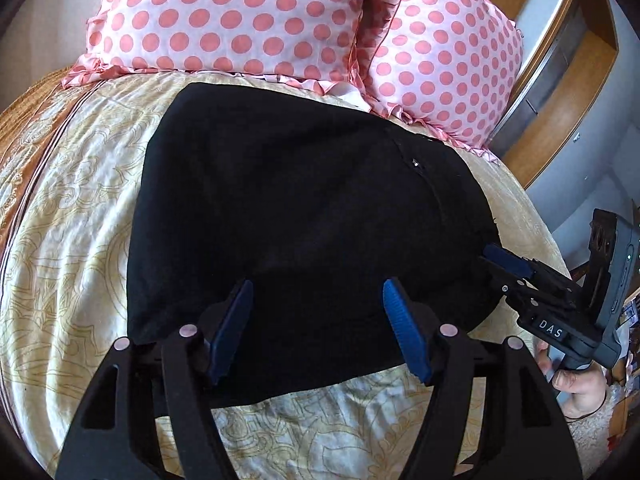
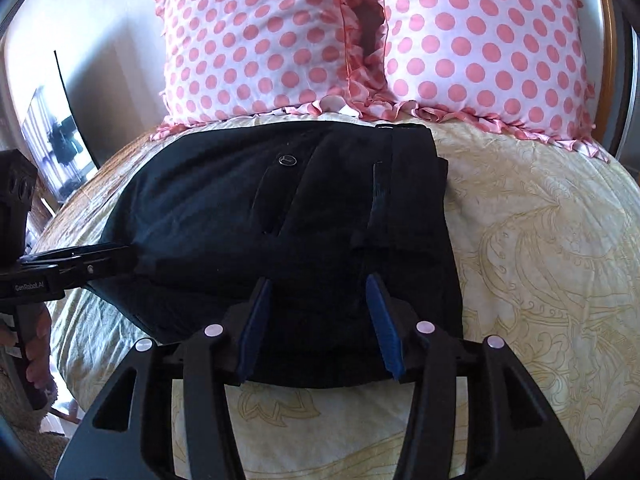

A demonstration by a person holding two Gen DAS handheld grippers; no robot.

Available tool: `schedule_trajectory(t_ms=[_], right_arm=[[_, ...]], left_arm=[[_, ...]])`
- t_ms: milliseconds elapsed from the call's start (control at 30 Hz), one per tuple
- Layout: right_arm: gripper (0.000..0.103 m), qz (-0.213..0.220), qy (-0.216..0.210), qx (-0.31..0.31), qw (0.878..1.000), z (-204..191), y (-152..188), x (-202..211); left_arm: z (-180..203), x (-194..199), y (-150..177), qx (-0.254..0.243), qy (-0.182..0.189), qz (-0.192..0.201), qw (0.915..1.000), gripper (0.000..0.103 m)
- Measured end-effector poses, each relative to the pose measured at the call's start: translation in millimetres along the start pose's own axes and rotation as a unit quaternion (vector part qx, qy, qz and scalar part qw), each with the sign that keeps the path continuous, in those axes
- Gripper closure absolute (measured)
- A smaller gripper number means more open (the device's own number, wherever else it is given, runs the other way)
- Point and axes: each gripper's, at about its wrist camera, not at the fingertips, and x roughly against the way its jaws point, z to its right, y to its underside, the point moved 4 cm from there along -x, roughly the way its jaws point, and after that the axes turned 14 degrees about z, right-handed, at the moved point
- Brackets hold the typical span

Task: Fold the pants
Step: 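Release the folded pants with both grippers and withdraw them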

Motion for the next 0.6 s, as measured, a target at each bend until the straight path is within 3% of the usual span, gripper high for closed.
schedule_trajectory(t_ms=[67, 100, 167, 233, 333, 600], right_arm=[[0.048, 0.008, 0.006, -0.012, 1.0, -1.7, -1.9, 6.7], [0.044, 0.022, 0.01, -0.015, 1.0, -4.2, -2.2, 15.2], [0.019, 0.048, 0.015, -0.014, 0.999, -10.4, 0.0, 33.2], [0.016, 0.074, 0.03, -0.007, 0.997, -17.5, 9.0, 52.7], [0.011, 0.079, 0.051, -0.003, 0.996, -28.2, 33.8, 69.0], [0.008, 0.087, 0.097, 0.007, 0.992, -42.9, 78.3, 86.3]], left_arm=[[0.3, 7.5, -0.1, 0.006, -0.003, 0.011, 0.9999, 0.033], [0.2, 15.8, 1.3, 0.004, -0.009, 0.023, 0.9997, 0.024], [-0.3, 36.0, 7.0, -0.014, -0.041, 0.056, 0.9975, 0.011], [1.0, 55.7, 17.6, -0.042, -0.074, 0.083, 0.9929, 0.007], [-1.3, 79.3, 39.9, -0.061, -0.105, 0.104, 0.9871, 0.003], [-15.1, 102.3, 96.3, -0.049, -0.155, 0.107, 0.9808, 0.003]])
